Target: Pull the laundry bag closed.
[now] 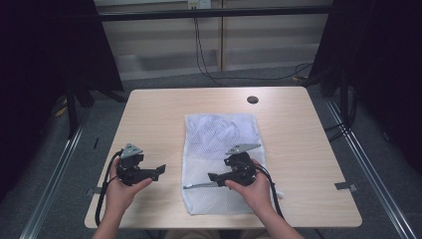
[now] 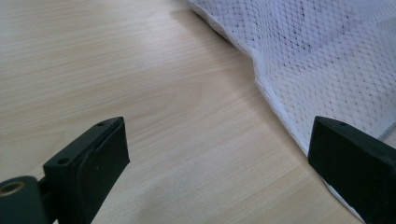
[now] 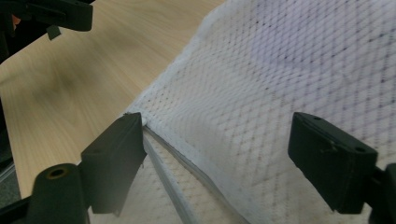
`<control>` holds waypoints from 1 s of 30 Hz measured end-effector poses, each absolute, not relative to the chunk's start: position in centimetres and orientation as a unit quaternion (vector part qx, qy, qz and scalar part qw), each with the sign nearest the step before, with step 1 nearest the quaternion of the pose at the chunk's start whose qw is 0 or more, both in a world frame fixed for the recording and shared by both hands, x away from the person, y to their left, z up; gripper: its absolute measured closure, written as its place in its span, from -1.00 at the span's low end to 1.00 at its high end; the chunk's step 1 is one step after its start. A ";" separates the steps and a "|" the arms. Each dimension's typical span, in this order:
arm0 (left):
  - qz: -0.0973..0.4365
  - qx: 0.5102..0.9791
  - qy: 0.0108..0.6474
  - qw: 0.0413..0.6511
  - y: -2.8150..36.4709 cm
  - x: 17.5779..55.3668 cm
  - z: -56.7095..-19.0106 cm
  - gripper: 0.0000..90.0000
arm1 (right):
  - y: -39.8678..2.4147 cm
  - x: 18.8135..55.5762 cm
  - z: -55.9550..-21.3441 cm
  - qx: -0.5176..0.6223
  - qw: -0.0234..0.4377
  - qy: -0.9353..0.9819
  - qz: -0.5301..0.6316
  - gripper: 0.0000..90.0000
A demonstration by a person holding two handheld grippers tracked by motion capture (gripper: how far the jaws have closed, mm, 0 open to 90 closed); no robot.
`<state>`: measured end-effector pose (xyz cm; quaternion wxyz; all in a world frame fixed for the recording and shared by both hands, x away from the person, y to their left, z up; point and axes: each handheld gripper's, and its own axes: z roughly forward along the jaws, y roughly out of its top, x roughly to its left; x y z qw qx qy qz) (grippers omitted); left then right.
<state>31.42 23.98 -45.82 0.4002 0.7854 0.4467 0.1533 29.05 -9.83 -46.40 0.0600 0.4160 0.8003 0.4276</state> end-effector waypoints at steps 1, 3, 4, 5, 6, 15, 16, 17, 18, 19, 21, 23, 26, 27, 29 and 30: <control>0.153 0.786 0.446 0.399 24.0 31.4 -45.8 -0.89 | -9.4 29.1 -46.5 0.415 0.058 0.802 0.425 -0.55; 0.153 0.785 0.447 0.401 24.0 31.4 -45.8 -0.89 | -9.1 29.1 -46.7 0.415 0.055 0.803 0.425 -0.52; 0.154 0.785 0.447 0.400 24.1 31.4 -45.8 -0.89 | -9.1 29.1 -46.7 0.415 0.055 0.803 0.425 -0.52; 0.154 0.785 0.448 0.400 24.1 31.3 -45.8 -0.89 | -8.8 29.2 -46.8 0.415 0.051 0.803 0.425 -0.47; 0.155 0.785 0.447 0.400 24.1 31.3 -45.7 -0.89 | -8.8 29.2 -46.8 0.415 0.051 0.803 0.425 -0.47; 0.152 0.788 0.443 0.400 24.1 31.3 -45.8 -0.89 | -7.5 29.3 -47.3 0.417 0.029 0.804 0.423 -0.32; 0.152 0.788 0.443 0.401 24.0 31.3 -45.8 -0.89 | -7.4 29.3 -47.3 0.417 0.027 0.804 0.424 -0.29; 0.152 0.787 0.444 0.401 24.0 31.3 -45.8 -0.89 | -7.1 29.3 -47.3 0.421 0.018 0.801 0.425 -0.23; 0.152 0.787 0.444 0.401 24.0 31.3 -45.8 -0.89 | -7.1 29.3 -47.3 0.421 0.018 0.801 0.425 -0.23; 0.153 0.787 0.444 0.401 24.0 31.3 -45.7 -0.89 | -7.0 29.2 -47.4 0.422 0.015 0.800 0.426 -0.20; 0.153 0.787 0.443 0.401 24.1 31.3 -45.7 -0.89 | -6.6 29.3 -47.5 0.427 0.000 0.797 0.426 -0.12; 0.152 0.788 0.443 0.401 24.1 31.3 -45.7 -0.89 | -6.4 29.2 -47.6 0.432 -0.011 0.795 0.426 -0.07; 0.152 0.787 0.443 0.401 24.0 31.4 -45.7 -0.89 | -5.9 29.2 -47.8 0.428 -0.020 0.798 0.424 -0.04; 0.152 0.787 0.443 0.401 24.0 31.4 -45.7 -0.89 | -5.9 29.2 -47.8 0.428 -0.020 0.798 0.424 -0.04; 0.150 0.788 0.443 0.401 24.0 31.4 -45.7 -0.89 | -5.5 29.2 -48.0 0.429 -0.025 0.798 0.422 -0.01; 0.150 0.788 0.443 0.401 24.0 31.3 -45.7 -0.89 | -5.4 29.2 -48.1 0.429 -0.025 0.799 0.421 0.00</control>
